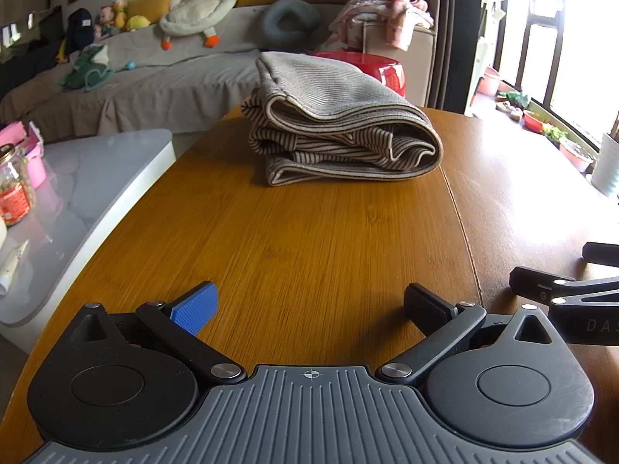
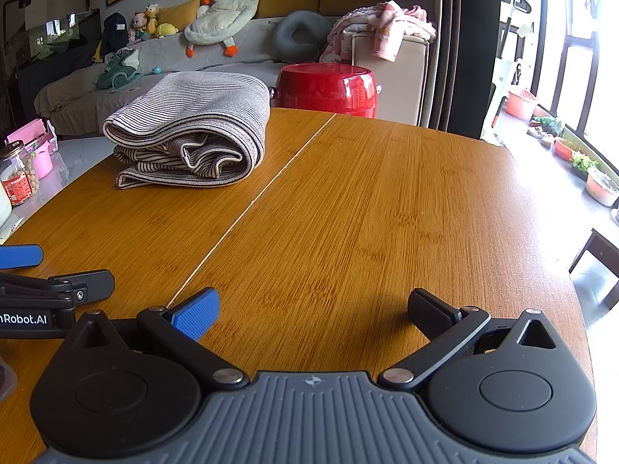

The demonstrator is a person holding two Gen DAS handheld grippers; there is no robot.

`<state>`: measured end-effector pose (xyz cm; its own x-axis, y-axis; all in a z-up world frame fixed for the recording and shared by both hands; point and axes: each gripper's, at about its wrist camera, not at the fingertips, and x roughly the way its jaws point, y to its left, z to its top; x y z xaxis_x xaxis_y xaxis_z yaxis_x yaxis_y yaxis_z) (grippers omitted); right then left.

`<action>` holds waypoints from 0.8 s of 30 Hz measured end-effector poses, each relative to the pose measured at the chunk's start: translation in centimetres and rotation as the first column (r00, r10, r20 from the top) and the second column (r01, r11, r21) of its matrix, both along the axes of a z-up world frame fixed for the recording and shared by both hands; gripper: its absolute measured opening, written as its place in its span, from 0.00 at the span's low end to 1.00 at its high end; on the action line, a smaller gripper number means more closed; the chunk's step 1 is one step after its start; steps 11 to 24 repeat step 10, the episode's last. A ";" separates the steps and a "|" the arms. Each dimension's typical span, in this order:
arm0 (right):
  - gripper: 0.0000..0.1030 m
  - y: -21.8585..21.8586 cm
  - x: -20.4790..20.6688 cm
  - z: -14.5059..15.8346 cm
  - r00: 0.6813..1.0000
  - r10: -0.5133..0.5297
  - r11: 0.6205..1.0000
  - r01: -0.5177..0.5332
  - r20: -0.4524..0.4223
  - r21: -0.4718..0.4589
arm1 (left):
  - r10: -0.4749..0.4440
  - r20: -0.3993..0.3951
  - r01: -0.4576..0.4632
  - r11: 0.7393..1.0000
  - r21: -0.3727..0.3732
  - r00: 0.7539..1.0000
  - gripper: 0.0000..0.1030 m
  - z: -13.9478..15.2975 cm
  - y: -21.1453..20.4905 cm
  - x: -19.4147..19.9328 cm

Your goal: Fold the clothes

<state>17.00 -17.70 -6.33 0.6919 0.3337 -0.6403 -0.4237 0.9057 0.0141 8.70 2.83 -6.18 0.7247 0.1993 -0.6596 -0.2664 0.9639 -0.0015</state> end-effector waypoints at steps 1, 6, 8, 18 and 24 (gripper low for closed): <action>1.00 0.0 0.0 0.0 1.000 -0.001 1.000 0.001 0.000 0.000 | 0.000 0.001 0.000 1.000 -0.002 1.000 1.00 0.0 0.0 0.0; 1.00 0.2 0.0 -0.1 1.000 -0.015 1.000 0.015 0.000 0.000 | -0.002 0.025 0.003 0.999 -0.039 1.000 1.00 0.1 0.5 -0.4; 1.00 0.4 0.0 0.0 1.000 -0.029 1.000 0.029 0.000 0.000 | -0.002 0.041 0.004 0.998 -0.063 0.999 1.00 0.2 0.8 -0.6; 1.00 0.9 -0.1 0.0 0.998 -0.058 0.998 0.058 0.000 -0.001 | -0.004 0.055 0.009 0.996 -0.089 0.998 1.00 0.3 1.4 -0.9; 1.00 0.9 -0.1 0.0 0.998 -0.058 0.998 0.058 0.000 -0.001 | -0.004 0.055 0.009 0.996 -0.089 0.998 1.00 0.3 1.4 -0.9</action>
